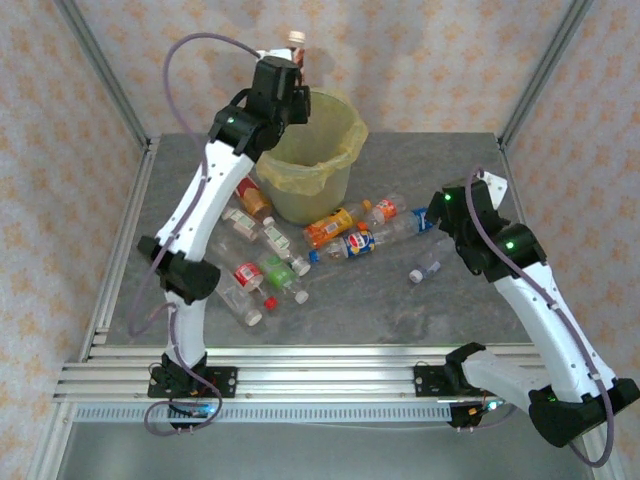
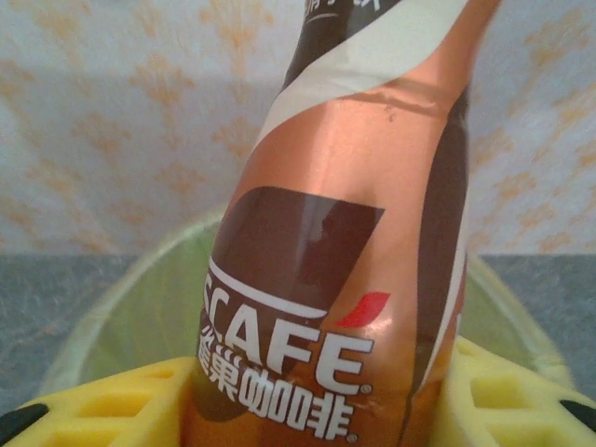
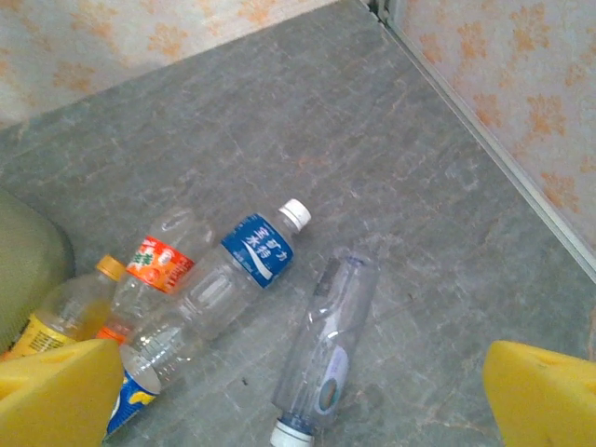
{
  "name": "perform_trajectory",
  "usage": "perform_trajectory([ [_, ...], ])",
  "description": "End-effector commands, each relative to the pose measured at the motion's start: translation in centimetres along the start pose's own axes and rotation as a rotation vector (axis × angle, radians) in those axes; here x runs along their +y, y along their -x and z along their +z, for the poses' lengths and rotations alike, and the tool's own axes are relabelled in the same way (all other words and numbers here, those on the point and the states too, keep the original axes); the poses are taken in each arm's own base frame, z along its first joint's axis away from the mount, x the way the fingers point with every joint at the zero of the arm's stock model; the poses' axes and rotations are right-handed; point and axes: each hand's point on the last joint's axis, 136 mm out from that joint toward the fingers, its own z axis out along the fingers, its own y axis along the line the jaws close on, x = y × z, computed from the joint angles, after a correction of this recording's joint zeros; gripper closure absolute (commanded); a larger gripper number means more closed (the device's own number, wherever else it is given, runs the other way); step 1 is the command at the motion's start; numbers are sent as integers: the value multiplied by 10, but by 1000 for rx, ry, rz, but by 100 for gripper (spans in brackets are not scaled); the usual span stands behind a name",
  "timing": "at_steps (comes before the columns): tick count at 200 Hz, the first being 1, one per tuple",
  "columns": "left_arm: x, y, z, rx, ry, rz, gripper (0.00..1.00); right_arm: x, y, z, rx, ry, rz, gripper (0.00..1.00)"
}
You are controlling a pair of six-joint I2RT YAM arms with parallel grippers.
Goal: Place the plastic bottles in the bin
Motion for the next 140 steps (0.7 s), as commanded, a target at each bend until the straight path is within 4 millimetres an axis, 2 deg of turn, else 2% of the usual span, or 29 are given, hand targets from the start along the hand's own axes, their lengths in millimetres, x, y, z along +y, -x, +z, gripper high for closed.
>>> perform_trajectory([
  [1,-1,-21,7,104,-36,-32,52,-16,-14,4,30,-74,12,1],
  [33,3,-49,34,191,-29,-41,52,-21,-26,13,70,-120,-12,1],
  [77,2,-74,50,253,-21,-19,51,-23,-46,36,131,-195,-56,1],
  [99,3,-81,54,271,-15,-18,44,-21,-59,51,180,-205,-48,1],
  [140,3,-82,54,276,-16,-27,27,-23,-82,75,251,-205,3,1],
])
